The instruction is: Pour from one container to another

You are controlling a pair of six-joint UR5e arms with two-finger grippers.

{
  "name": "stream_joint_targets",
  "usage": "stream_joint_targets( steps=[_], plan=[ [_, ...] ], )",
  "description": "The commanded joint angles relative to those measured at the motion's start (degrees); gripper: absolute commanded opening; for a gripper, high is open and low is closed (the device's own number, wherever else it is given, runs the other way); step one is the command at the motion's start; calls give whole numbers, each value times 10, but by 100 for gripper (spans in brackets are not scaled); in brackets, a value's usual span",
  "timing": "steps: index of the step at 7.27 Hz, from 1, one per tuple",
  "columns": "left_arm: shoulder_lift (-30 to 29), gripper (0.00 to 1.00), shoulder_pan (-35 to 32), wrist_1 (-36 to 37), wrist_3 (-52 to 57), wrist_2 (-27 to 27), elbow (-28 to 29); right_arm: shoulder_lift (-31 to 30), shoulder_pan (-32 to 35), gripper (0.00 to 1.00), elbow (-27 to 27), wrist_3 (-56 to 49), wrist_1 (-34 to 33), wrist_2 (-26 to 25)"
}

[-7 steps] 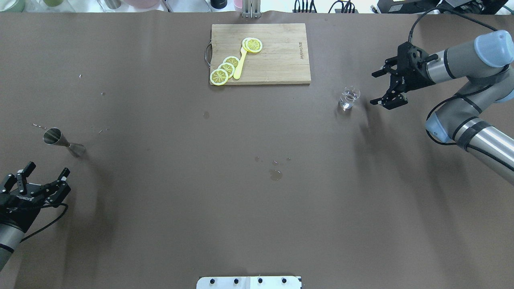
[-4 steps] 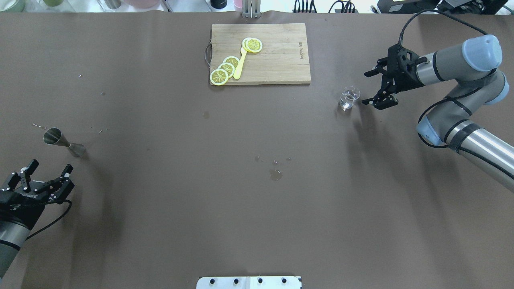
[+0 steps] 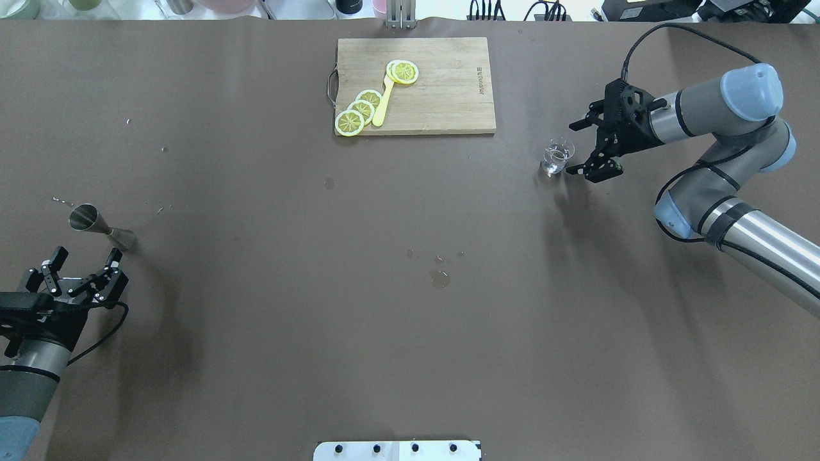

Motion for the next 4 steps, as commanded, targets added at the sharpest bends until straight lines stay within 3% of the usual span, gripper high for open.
stream_joint_targets(
  steps=[1, 3, 4],
  plan=[
    [-24, 97, -32, 61, -28, -1, 4, 3, -11, 99, -9, 1, 6, 3],
    [-43, 97, -53, 162, -96, -3, 4, 8, -13, 99, -43, 1, 47, 11],
    [-43, 92, -59, 170, -123, -3, 5, 8, -12, 99, -45, 1, 49, 17]
  ],
)
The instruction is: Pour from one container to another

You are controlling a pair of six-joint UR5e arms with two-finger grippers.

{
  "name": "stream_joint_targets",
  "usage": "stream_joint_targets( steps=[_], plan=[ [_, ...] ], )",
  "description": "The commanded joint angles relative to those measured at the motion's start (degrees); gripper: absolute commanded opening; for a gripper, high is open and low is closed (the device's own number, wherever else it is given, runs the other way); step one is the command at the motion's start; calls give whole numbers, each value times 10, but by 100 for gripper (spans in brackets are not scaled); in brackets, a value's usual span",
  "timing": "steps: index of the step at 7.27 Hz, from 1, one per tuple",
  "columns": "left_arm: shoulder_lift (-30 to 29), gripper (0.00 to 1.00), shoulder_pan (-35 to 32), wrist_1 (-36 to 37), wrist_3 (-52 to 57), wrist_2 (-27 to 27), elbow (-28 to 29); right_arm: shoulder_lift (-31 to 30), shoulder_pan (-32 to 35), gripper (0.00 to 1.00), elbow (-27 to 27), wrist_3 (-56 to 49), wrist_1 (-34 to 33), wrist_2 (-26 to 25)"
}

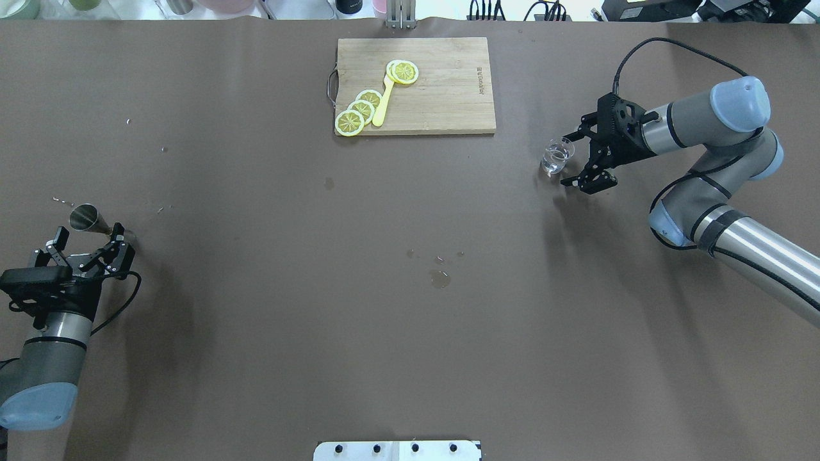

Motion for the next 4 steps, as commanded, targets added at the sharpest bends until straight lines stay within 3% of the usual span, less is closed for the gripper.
stream_joint_targets(
  steps=[1, 4],
  plan=[
    [-7, 89, -10, 32, -47, -1, 1, 1, 0, 99, -8, 0, 9, 9],
    [-12, 88, -10, 50, -46, -15, 1, 4, 8, 99, -17, -1, 9, 52]
  ],
)
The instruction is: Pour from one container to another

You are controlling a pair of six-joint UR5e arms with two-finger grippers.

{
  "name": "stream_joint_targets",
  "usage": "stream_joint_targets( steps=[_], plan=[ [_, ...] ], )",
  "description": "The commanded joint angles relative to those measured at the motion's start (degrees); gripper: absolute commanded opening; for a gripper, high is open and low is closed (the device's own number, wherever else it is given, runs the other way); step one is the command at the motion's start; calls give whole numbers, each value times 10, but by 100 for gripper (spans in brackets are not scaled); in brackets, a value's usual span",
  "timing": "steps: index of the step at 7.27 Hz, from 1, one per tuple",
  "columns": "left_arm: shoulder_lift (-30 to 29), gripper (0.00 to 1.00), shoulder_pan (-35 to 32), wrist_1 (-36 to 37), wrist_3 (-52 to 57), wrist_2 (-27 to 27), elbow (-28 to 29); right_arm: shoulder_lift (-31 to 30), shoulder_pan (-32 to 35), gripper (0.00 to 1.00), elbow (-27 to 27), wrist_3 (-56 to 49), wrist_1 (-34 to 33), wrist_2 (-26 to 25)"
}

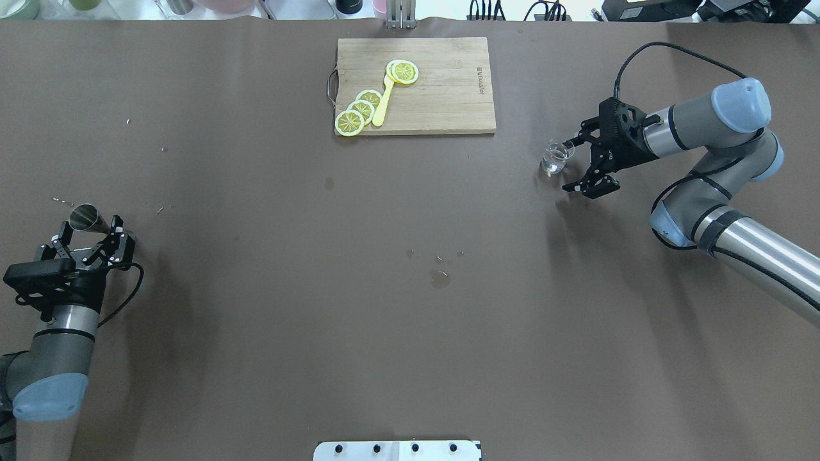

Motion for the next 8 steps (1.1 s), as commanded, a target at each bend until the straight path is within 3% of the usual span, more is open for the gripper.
stream_joint_targets(
  steps=[1, 3, 5, 8],
  plan=[
    [-6, 88, 0, 12, 0, -12, 0, 5, 15, 99, -11, -2, 0, 44],
    [-12, 86, -1, 12, 0, -20, 0, 27, 19, 99, -33, -2, 0, 53],
    [-13, 75, -6, 12, 0, -28, 0, 34, 20, 99, -43, -3, 0, 52],
    [-13, 49, -6, 12, 0, -31, 0, 46, 19, 99, -55, -4, -2, 39]
  ],
)
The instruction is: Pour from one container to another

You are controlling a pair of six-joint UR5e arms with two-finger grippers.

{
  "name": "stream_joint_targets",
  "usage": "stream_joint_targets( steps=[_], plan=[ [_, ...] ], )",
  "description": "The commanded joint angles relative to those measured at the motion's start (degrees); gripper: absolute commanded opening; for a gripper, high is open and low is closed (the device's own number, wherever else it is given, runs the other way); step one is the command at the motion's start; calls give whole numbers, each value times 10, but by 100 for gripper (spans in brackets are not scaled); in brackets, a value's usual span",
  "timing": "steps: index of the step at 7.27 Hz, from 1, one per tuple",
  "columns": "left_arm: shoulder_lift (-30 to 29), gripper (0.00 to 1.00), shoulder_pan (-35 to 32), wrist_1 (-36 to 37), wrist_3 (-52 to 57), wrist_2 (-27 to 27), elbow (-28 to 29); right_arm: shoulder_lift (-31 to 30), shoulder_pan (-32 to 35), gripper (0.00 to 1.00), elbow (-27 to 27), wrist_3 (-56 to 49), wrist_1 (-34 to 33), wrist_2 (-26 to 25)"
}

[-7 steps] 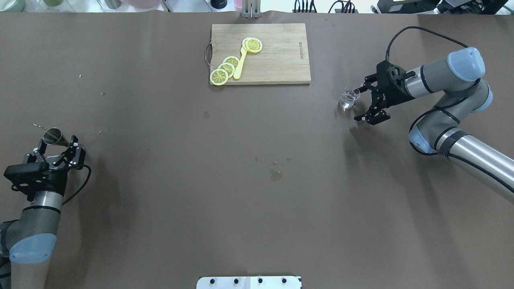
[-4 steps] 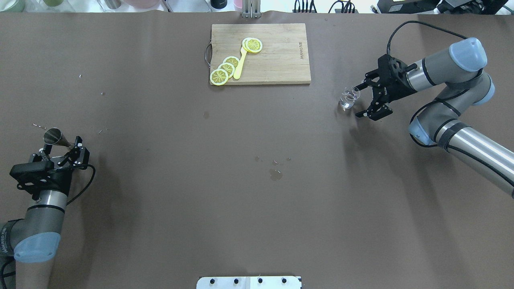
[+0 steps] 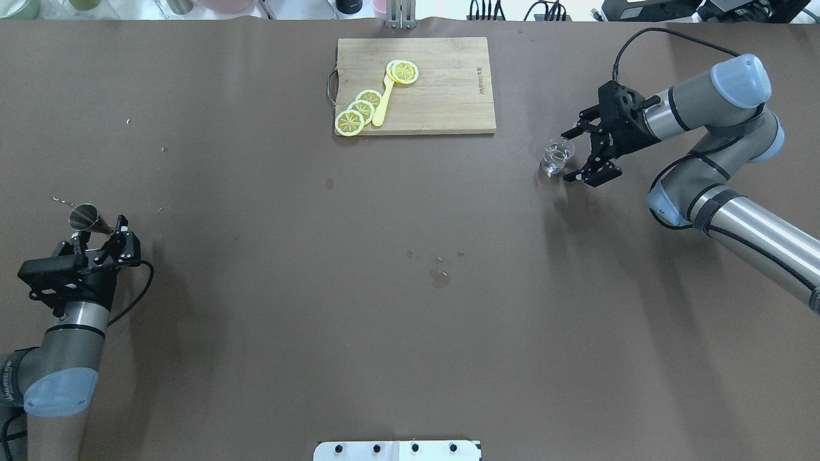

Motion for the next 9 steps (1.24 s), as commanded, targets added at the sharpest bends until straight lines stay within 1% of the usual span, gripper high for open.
stream_joint_targets(
  steps=[1, 2, 3, 4, 7, 8, 9],
  plan=[
    [-3, 33, 0, 0, 0, -1, 0, 17, 0, 99, -18, 0, -2, -10],
    [-4, 19, 0, 0, 0, -1, 0, 23, -1, 99, -24, 0, -3, -11],
    [-5, 0, -1, 0, 2, 1, -2, 23, -1, 99, -24, 1, -3, -11],
    [-7, 0, -1, 0, 5, 3, -6, 23, -2, 99, -24, 1, -3, -11],
    [-8, 0, -1, -4, 17, 1, -43, 23, -7, 90, -24, 2, -2, -10],
    [-8, 0, -1, -27, 84, 1, -60, 22, -7, 88, -24, 3, -1, -9],
    [-15, 0, -2, -101, 157, -12, -69, 21, -7, 88, -24, 3, -1, -9]
  ],
)
